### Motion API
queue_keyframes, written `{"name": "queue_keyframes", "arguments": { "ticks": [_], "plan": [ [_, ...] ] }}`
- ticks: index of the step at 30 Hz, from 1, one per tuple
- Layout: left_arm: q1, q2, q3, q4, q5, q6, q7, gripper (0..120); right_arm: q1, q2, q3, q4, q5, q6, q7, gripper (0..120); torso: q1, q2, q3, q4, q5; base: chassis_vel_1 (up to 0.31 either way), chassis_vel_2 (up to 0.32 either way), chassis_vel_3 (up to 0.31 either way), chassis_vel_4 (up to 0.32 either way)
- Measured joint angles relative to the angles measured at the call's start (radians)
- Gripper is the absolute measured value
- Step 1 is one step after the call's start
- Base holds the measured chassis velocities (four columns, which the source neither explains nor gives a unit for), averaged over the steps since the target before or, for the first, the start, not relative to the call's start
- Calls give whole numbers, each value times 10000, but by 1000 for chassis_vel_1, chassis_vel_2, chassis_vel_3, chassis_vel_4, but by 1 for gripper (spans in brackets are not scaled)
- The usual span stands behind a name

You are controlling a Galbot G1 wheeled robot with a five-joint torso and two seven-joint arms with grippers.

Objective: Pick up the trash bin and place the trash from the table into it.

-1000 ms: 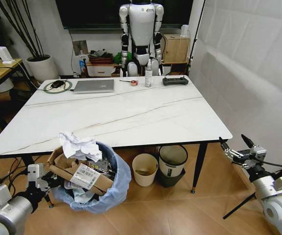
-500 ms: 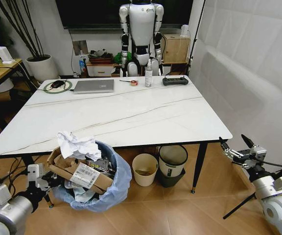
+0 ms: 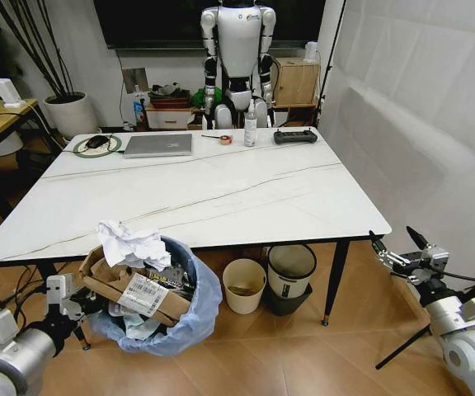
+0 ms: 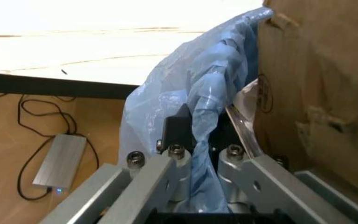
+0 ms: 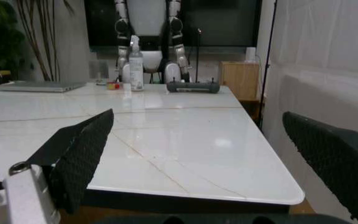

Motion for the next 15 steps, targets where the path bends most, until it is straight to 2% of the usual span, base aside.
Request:
{"name": "queue_keyframes", "arguments": {
  "ticks": [15],
  "plan": [
    [-87,2,30,85,411,-76,107,0,0,0,0,0,0,0,0,100,0,0,0,0,0,0,0,0,0]
  ]
}}
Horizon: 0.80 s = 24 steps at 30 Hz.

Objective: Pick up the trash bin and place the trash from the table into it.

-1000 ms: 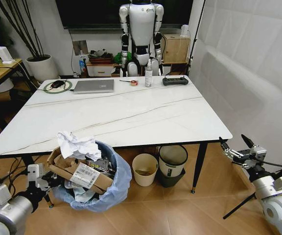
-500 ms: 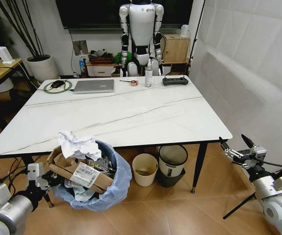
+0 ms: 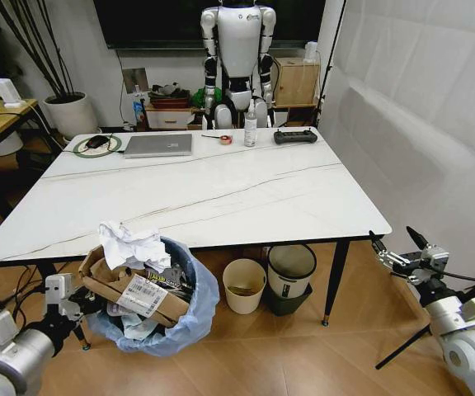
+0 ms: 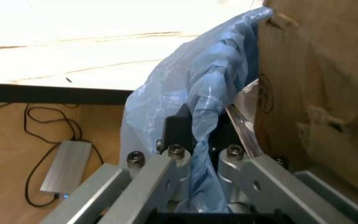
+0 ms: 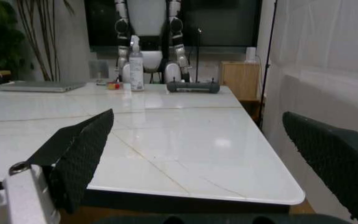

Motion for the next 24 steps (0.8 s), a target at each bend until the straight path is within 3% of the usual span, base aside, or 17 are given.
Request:
{"name": "queue_keyframes", "arguments": {
  "ticks": [16,24],
  "plan": [
    [16,-21,-16,26,-15,52,39,0,0,0,0,0,0,0,0,100,-4,-7,-2,0,0,0,0,0,0],
    [-21,-55,6,43,-85,177,-3,0,0,0,-1,0,0,0,1,100,-216,-474,-256,0,0,0,0,0,0]
  ]
}}
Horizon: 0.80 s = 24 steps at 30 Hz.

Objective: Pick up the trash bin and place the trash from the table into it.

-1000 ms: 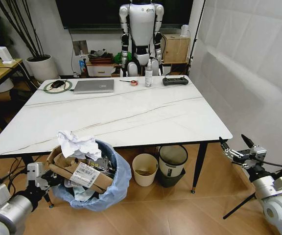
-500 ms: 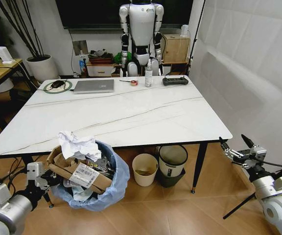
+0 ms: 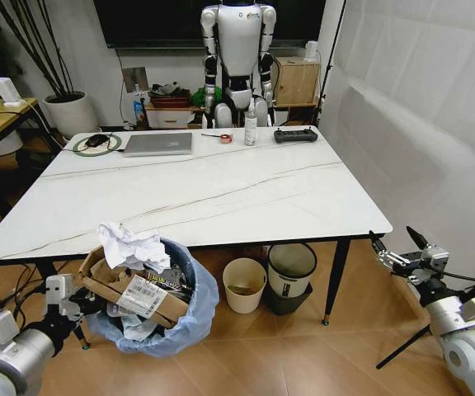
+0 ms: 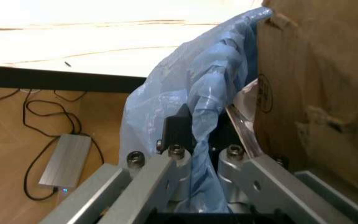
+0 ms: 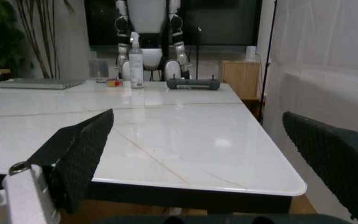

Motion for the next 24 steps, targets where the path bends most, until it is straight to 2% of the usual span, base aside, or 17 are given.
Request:
{"name": "queue_keyframes", "arguments": {
  "ticks": [24],
  "plan": [
    [-30,-89,-2,44,100,76,34,0,0,0,0,0,0,0,-1,100,-540,-1214,-672,0,0,0,0,0,0]
  ]
}}
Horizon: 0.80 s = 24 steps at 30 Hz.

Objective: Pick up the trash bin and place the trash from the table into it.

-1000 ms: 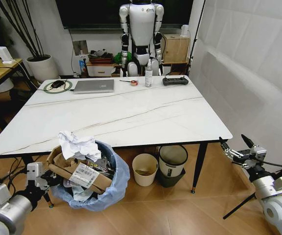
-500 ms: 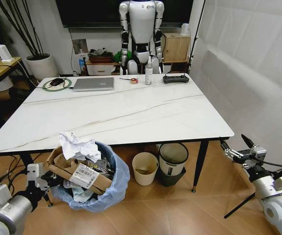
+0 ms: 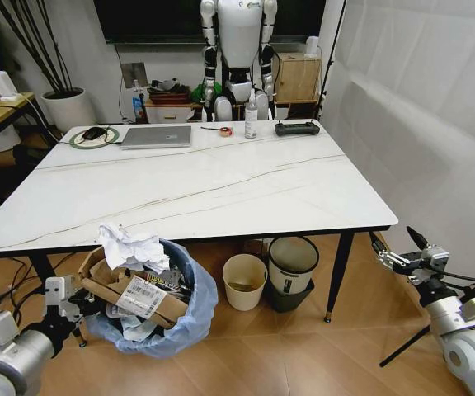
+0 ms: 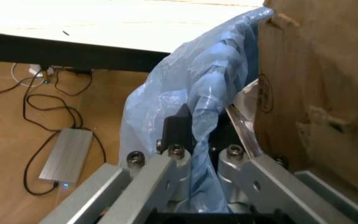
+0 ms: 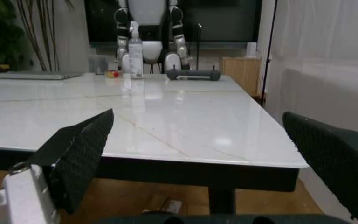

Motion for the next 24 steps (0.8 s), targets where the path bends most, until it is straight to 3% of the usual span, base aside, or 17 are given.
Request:
{"name": "queue_keyframes", "arguments": {
  "ticks": [24],
  "plan": [
    [-86,-19,13,82,127,11,113,0,0,0,0,0,0,0,0,100,-546,-1238,-693,0,0,0,0,0,0]
  ]
}}
